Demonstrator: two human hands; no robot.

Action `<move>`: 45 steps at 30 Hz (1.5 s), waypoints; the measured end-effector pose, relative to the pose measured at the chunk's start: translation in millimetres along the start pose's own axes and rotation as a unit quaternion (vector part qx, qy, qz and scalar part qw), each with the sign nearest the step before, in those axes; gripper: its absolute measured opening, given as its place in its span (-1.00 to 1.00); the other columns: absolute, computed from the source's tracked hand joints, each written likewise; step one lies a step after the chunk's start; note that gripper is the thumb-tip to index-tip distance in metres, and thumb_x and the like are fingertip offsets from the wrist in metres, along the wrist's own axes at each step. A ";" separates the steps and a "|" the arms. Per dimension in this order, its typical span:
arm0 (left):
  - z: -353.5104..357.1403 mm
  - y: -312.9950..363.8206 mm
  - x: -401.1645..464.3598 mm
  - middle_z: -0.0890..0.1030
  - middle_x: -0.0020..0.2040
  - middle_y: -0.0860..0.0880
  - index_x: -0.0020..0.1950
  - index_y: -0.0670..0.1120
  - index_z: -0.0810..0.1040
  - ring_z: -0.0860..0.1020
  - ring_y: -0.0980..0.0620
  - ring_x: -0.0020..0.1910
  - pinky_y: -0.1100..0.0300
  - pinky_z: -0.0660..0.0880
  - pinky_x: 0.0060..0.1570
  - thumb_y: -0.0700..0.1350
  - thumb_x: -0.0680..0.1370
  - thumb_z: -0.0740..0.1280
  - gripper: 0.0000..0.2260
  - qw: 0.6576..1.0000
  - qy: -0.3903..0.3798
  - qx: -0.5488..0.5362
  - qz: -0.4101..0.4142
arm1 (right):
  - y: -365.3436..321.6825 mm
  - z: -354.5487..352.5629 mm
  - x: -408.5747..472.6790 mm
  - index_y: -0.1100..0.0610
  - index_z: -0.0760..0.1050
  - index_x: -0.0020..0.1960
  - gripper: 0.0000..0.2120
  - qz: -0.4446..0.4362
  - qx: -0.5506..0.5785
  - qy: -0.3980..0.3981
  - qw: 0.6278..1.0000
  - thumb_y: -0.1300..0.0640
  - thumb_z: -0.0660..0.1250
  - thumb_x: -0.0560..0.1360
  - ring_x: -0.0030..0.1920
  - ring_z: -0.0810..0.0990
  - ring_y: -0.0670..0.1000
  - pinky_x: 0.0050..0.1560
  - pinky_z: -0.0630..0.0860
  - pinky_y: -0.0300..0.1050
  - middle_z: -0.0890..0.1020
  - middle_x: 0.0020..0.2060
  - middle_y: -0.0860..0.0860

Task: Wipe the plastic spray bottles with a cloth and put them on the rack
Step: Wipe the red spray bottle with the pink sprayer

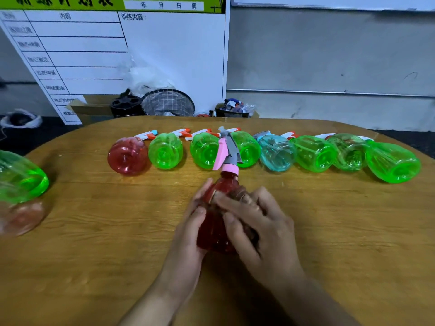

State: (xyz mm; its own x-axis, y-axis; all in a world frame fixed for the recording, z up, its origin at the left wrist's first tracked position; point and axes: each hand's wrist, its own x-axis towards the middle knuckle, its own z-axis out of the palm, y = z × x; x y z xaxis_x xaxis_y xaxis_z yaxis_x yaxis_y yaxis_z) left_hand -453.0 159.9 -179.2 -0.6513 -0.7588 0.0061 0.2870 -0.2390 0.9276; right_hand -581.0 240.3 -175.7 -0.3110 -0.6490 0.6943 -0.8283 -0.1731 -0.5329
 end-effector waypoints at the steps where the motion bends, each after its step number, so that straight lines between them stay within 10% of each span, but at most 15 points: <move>1: -0.9 3.1 0.0 0.63 0.43 -0.01 0.51 0.16 0.52 0.59 -0.01 0.41 0.19 0.61 0.19 -0.01 0.70 0.23 -0.63 1.000 -0.001 -0.005 0.002 | -3.6 2.0 -3.0 -0.02 0.69 0.29 -0.73 -0.038 -0.004 -0.009 0.999 -0.01 0.33 0.65 -0.22 0.48 -0.14 -0.28 0.50 -0.23 0.46 -0.10 -0.04; 6: -6.7 11.8 0.7 0.66 0.38 -0.09 0.51 0.09 0.52 0.62 -0.09 0.38 0.12 0.60 0.29 -0.02 0.66 0.20 -0.59 0.999 -0.002 -0.033 0.008 | -11.4 8.1 -10.7 -0.01 0.73 0.21 -0.78 -0.170 -0.046 -0.035 0.984 0.03 0.40 0.61 -0.19 0.53 -0.06 -0.28 0.54 -0.16 0.50 -0.10 -0.01; 17: 0.1 -5.6 0.4 0.62 0.43 0.03 0.42 0.15 0.63 0.53 -0.01 0.47 -0.24 0.36 0.52 0.09 0.57 0.30 -0.58 0.995 -0.026 0.090 0.031 | 11.7 -4.9 5.8 0.02 0.68 0.27 -0.71 0.113 0.076 0.079 0.988 0.04 0.27 0.65 -0.16 0.49 -0.09 -0.13 0.38 -0.33 0.45 -0.17 -0.06; 29: -5.0 9.5 4.7 0.69 0.34 -0.10 0.53 0.08 0.48 0.65 -0.09 0.34 0.11 0.60 0.29 0.14 0.75 -0.08 -0.51 1.000 0.002 -0.023 -0.011 | -11.3 11.2 -12.1 -0.01 0.74 0.17 -0.81 -0.164 -0.044 -0.035 0.985 0.05 0.43 0.60 -0.20 0.55 -0.07 -0.30 0.54 -0.16 0.56 -0.13 0.01; 37: -2.6 0.7 1.0 0.62 0.43 0.05 0.47 0.12 0.56 0.53 0.06 0.48 0.03 0.47 0.42 0.19 0.65 0.08 -0.53 0.998 -0.016 0.066 0.014 | 9.0 -2.5 5.4 0.02 0.67 0.29 -0.70 0.095 0.039 0.078 0.992 0.03 0.27 0.65 -0.11 0.49 -0.14 -0.09 0.37 -0.41 0.45 -0.14 -0.04; 45: -8.3 9.6 5.3 0.66 0.38 -0.10 0.54 0.05 0.48 0.61 -0.09 0.40 0.07 0.55 0.34 0.11 0.73 -0.03 -0.52 1.000 0.006 -0.017 -0.013 | -7.6 15.8 -19.4 0.00 0.71 0.26 -0.76 -0.155 -0.057 -0.030 0.986 0.04 0.40 0.62 -0.18 0.49 -0.10 -0.29 0.54 -0.16 0.49 -0.10 0.00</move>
State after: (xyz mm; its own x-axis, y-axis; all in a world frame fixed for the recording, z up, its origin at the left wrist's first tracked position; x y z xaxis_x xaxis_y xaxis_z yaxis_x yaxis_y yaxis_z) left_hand -447.9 148.6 -173.4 -0.6504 -0.7592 -0.0228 0.2939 -0.2792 0.9141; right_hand -561.3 242.4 -192.8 -0.0087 -0.6209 0.7838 -0.9273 -0.2884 -0.2387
